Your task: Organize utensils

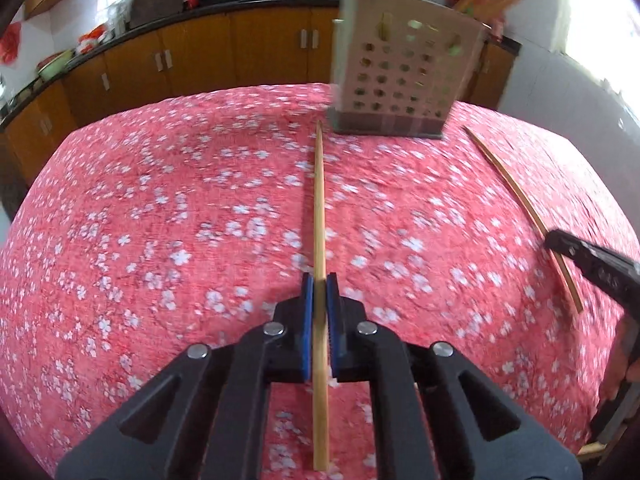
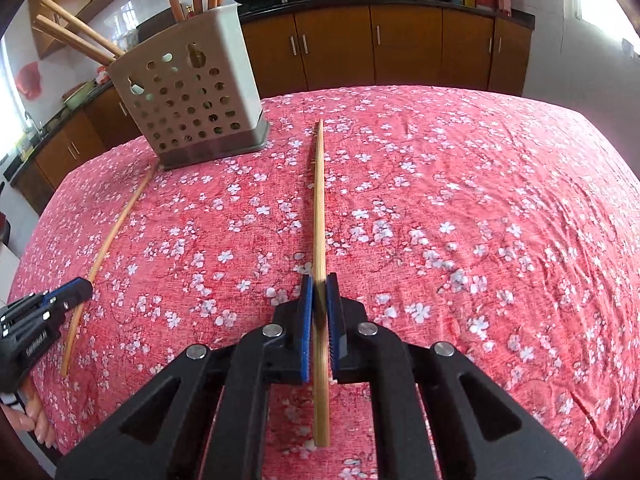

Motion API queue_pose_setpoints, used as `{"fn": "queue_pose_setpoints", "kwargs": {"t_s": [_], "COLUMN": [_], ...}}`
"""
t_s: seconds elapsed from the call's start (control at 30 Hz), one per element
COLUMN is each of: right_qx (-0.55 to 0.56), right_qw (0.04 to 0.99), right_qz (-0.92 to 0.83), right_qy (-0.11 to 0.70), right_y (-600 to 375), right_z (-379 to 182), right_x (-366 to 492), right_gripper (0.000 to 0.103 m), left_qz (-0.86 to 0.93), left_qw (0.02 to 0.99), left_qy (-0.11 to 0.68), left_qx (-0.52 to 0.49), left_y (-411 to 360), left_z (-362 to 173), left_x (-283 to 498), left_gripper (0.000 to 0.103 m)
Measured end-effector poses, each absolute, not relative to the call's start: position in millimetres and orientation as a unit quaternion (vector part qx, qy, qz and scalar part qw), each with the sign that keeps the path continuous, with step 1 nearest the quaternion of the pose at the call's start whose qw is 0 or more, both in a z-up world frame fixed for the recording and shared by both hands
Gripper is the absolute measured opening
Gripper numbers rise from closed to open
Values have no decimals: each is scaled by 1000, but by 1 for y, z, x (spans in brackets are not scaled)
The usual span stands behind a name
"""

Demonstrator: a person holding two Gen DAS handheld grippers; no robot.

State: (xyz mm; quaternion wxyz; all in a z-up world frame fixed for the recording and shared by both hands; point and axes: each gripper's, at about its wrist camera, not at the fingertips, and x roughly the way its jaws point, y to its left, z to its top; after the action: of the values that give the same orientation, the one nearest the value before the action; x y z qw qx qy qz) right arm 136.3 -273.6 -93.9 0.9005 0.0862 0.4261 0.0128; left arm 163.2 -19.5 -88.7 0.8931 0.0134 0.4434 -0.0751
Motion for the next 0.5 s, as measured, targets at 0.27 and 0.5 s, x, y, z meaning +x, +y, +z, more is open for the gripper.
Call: {"fn": "queue_pose_setpoints", "kwargs": {"t_s": [0.27, 0.5], "right_qx": [57, 36], "right_qw": [906, 906], "right_qz": [-1, -11], "right_qy": [419, 421], "right_y": [-271, -273], "right_z": [-93, -95], "right_x": [147, 168], "right_gripper": [8, 8], "left_qz": [-38, -34], "left_qw": [897, 899], "left_qy": [440, 436], "left_qx": [-10, -20], "left_y": [3, 13], "left_z": [-89, -90], "left_x": [191, 202], "left_gripper": [8, 9]}}
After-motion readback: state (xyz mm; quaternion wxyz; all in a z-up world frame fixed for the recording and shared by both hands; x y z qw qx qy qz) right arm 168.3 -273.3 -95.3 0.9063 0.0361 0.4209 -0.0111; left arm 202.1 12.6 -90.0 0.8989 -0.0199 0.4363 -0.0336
